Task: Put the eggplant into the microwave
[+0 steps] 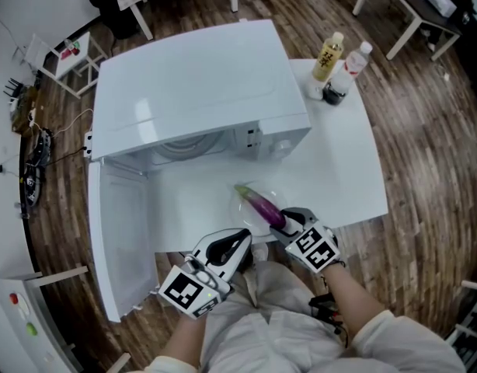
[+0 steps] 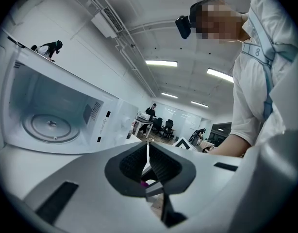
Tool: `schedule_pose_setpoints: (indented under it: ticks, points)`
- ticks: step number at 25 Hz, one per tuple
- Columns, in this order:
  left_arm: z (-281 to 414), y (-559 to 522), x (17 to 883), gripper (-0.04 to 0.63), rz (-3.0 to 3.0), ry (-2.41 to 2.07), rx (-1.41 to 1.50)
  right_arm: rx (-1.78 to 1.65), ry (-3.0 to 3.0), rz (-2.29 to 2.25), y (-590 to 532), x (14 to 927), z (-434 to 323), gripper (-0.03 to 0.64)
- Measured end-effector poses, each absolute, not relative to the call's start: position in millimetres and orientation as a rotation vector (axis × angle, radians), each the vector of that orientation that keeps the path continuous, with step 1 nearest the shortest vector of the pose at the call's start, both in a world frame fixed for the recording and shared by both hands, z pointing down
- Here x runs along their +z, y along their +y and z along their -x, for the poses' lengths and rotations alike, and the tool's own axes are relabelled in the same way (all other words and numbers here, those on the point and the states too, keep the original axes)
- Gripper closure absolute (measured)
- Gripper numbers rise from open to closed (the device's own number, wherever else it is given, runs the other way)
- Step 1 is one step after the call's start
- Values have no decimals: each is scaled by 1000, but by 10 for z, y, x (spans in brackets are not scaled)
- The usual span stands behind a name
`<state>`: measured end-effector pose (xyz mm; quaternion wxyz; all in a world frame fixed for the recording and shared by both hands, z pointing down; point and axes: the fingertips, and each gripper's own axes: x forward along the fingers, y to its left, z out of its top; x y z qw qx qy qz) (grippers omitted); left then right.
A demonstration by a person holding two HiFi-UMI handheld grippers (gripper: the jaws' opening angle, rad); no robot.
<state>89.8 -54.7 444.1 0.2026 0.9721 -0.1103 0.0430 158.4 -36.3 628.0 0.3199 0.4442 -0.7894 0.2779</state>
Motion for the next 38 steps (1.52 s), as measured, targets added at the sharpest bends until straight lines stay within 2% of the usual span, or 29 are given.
schedule_pose_setpoints:
  ticks: [15,38]
  points:
    - [-647,-628,4415,592,-2698,-378,81,653,-2172,-1199,-674,5956,-1445,407]
    - [-7,-917,4537,592,-2629,-561,1,388,-2254,-1064,-2341,5573,-539,407]
